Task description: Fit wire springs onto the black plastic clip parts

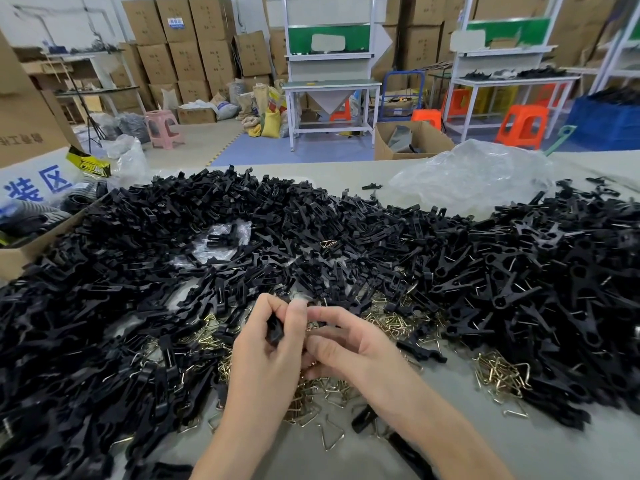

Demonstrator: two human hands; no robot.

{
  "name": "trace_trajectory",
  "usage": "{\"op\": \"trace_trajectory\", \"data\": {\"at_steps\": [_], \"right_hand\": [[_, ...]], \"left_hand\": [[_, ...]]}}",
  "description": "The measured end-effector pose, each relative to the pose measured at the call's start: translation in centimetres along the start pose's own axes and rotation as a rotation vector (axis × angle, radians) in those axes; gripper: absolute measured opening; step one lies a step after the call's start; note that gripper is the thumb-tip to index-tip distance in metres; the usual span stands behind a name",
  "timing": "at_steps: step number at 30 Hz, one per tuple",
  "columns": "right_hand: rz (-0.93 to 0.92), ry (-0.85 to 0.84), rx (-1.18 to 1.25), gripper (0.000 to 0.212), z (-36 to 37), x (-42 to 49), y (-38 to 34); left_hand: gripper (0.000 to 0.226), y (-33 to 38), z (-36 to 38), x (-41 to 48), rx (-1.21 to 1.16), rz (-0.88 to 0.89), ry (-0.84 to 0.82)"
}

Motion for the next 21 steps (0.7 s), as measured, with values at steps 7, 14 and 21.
{"op": "trace_trajectory", "data": {"at_steps": [7, 14, 21], "right_hand": [[0.135, -0.057, 0.423, 0.037, 1.0, 0.1, 0.3], [0.208, -0.059, 0.567, 0.060, 1.3, -0.3, 0.0], [0.227, -0.157, 0.581, 0.030, 2.0, -0.5, -0.6]], "left_hand": [[0.025, 0.7, 0.0, 0.1, -0.078, 0.097, -0.037], [0.020, 1.6, 0.1, -0.4, -0.116, 0.223, -0.088], [0.024, 1.6, 0.3, -0.7, -0.171, 0.194, -0.165]]}}
Point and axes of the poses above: each hand's wrist, its own x-axis towards the middle knuckle, its own z-axis out of the palm, y = z × x, the point moved 3 cm from there along x, towards the middle knuckle, and after that the axes turned 13 degrees about x, right-handed, at the moved point
